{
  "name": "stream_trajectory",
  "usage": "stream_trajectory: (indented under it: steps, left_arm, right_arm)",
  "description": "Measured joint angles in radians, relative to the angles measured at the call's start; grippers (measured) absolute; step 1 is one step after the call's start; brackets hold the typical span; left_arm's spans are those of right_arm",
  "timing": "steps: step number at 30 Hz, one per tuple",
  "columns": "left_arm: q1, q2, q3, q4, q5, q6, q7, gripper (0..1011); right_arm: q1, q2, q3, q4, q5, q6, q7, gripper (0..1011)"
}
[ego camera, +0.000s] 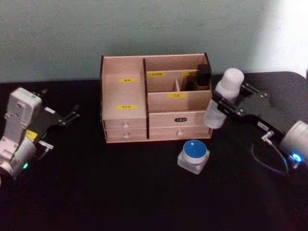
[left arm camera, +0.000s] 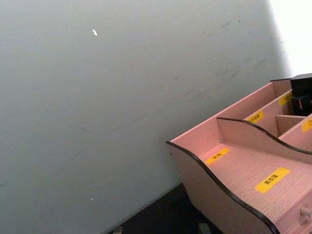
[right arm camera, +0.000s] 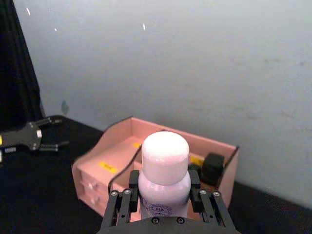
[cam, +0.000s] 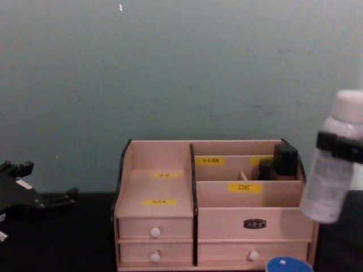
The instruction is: Pick up the facial cleanser and watermelon frost from the table and place them into the tiered storage box.
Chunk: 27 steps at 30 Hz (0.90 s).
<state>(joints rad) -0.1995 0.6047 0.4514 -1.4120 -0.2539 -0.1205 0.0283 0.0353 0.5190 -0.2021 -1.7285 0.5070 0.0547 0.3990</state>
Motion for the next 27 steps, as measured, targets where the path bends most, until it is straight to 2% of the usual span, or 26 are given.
stream_trajectory:
  steps: [3,4,13,16,19,27]
  left_arm:
    - [0.000,0.000,0.000,0.000,0.000,0.000,0.000,1001]
    - [0.000,0.000,0.000,0.000,0.000,0.000,0.000,1001]
    - [0.000,0.000,0.000,0.000,0.000,0.000,0.000,1002]
    - [0.000,0.000,0.000,0.000,0.000,0.000,0.000,1001]
    - [0.000,0.000,0.000,0.000,0.000,0.000,0.000,1001]
    - [0.000,0.000,0.000,0.000,0.000,0.000,0.000,1001]
  right_arm:
    - [0.045,-0.009,-0.016,0.024,0.001,0.000,0.006,590]
    - [0.045,-0.009,-0.016,0.024,0.001,0.000,0.006,590]
    - [0.216,-0.056,-0.081,0.145,-0.017,-0.001,0.028,590]
    - [0.297,-0.085,-0.115,0.218,-0.036,-0.003,0.036,590]
    - [0.351,-0.109,-0.138,0.272,-0.053,-0.005,0.039,590]
    - [0.461,-0.174,-0.180,0.399,-0.086,-0.020,0.043,589]
